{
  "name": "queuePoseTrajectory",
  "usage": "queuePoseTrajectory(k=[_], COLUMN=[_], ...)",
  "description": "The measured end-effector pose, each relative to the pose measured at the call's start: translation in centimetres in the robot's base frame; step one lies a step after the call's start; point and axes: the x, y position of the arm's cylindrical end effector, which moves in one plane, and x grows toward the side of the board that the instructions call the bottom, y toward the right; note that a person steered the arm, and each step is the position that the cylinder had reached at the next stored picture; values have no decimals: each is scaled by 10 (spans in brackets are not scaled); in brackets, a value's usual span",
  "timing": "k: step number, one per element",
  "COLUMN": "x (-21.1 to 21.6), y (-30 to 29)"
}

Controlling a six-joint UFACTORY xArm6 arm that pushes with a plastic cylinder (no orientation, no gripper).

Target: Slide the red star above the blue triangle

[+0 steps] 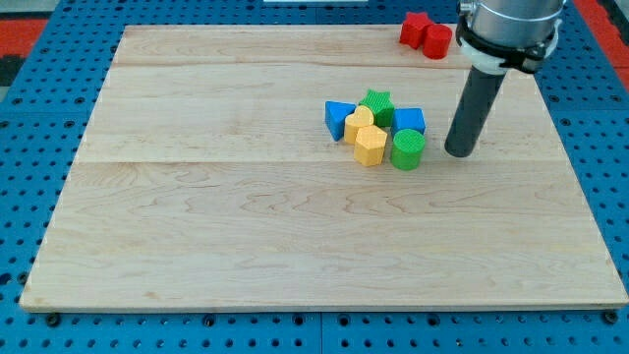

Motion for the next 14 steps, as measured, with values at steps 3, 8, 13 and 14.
queuePoseTrajectory(k=[3, 8, 13, 14], x=[-12, -231, -177, -185], y=[-29, -24, -153, -151])
